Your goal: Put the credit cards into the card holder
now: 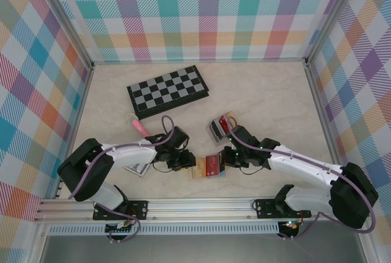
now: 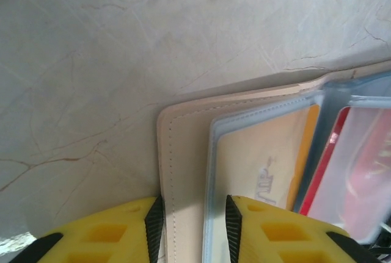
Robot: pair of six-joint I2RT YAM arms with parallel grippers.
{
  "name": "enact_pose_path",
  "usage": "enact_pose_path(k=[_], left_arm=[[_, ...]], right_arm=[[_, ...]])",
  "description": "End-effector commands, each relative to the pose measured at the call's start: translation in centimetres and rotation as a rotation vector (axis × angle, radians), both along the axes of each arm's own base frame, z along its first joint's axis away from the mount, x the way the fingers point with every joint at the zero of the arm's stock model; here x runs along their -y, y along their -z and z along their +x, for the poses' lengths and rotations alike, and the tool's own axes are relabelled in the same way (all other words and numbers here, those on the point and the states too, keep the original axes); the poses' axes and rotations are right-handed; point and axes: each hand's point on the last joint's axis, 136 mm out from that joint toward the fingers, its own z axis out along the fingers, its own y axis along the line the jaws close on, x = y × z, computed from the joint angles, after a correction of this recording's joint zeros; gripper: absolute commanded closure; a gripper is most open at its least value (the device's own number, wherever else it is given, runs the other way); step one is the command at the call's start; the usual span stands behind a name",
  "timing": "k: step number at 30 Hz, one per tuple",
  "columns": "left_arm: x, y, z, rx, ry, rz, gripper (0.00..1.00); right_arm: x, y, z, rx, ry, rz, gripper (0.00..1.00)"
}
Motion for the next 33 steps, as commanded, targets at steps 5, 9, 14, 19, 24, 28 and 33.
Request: enact_pose_path(k=[5,9,14,19,24,28,33], left_arm=[[1.3,-0.1,-0.1,0.005,0.019,-0.024,0.7],[1.4,-0.6,0.1,0.025,0.016,-0.036,0.72],[0.5,-1.3,0.5,0.065,-0.024,-0.019,0.72],[-1.5,-2.0,0.7,0.115,-0.099,0.016,0.66],[-0.7,-3.2,0.9,0.151,-0.082,-0.057,0.56],[0.7,-3.5,0.9,0.137,-0.027,-0.088,0.54],[1.2,-3.2,0.8,0.125,-0.004,-0.072,0.54]], right_arm=[[-1.7,-2.5,0.2,0.02,-0.018,0.104,0.94],[-4.1,-3.5,0.1,0.006,-0.075,0.206,0.93],[-5.6,-2.2,0.6,-0.038,-0.067,0.242,0.95],[-3.8,-1.3,0.9,-0.019,-0.02,0.157,0.95],[-2.0,-0.7,0.7,-0.019,0.005,0.192,0.94],[-2.0,-0.7,0.4,-0.011,-0.009,0.246,0.94],[-1.8,-0.1,0.4,0.0,-0.014,0.242,0.94]])
